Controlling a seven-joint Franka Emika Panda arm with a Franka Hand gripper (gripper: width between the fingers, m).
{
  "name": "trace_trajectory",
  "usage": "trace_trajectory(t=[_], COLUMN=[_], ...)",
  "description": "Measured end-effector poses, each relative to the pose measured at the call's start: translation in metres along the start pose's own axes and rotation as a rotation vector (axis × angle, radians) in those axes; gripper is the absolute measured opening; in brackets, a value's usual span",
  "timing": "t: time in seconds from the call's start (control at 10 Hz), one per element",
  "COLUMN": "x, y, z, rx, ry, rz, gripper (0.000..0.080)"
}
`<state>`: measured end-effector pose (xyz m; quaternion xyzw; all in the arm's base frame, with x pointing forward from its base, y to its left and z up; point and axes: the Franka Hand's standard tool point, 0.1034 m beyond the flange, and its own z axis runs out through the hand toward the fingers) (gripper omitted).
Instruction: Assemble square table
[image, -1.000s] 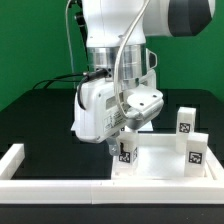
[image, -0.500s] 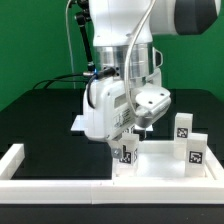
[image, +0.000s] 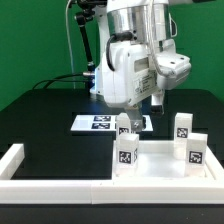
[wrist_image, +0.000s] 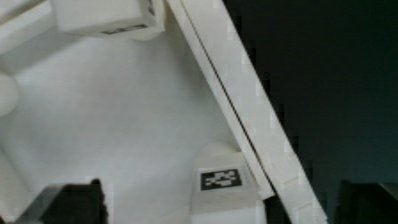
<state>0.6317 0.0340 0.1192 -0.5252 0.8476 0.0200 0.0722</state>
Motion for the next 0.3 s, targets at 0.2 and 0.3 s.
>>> trace_trajectory(t=[0.2,0.3], x=[0.0002,0.0003], y=[0.0001,0.0002], z=[0.0005,0.0008], rx=[-0.001,-0.001], ry=[0.001,0.001], rz=[0.000,0.000], gripper=[0.0649,0.0649])
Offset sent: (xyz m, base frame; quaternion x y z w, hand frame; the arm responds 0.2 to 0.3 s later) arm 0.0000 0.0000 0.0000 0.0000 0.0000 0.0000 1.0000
